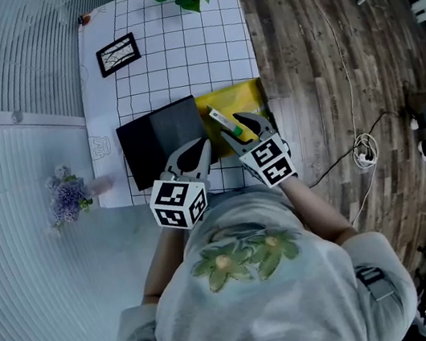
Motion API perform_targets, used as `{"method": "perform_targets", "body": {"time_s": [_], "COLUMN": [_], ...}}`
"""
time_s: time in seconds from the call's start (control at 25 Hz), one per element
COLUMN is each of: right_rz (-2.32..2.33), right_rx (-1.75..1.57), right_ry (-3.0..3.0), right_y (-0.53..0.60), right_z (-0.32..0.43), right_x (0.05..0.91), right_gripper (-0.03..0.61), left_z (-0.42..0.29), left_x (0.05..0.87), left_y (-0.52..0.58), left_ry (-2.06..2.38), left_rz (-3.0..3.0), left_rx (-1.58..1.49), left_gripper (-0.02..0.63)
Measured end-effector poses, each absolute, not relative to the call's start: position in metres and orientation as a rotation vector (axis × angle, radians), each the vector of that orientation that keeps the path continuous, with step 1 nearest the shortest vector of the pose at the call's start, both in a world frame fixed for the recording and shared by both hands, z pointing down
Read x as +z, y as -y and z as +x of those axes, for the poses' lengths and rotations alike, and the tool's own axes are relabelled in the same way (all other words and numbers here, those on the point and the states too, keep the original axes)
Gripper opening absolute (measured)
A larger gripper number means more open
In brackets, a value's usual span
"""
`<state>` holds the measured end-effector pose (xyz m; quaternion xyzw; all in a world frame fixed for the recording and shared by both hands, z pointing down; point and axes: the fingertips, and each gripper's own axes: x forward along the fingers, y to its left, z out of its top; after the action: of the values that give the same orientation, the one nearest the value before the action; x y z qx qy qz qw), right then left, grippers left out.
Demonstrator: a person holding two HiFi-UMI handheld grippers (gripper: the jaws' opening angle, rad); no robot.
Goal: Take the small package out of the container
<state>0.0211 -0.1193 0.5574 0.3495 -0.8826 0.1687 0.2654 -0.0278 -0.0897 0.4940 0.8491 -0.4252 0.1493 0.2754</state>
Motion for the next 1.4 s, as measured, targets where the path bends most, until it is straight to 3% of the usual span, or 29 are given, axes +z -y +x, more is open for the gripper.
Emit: {"method": "perform_targets", "body": {"time_s": [1.4], "right_rz": [0.876], "right_rx": [0.548], "right_ry": [2.275], "right_y": [0.127], "right_z": [0.015], "right_x": [0.599], "right_gripper": [0.169], "left_z": [-0.029], "left_x": [0.501], "left_y": [0.087], "left_ry": [1.141], "left_rz": [2.264], "left_rx": [0.417], "left_gripper": [0.006]}}
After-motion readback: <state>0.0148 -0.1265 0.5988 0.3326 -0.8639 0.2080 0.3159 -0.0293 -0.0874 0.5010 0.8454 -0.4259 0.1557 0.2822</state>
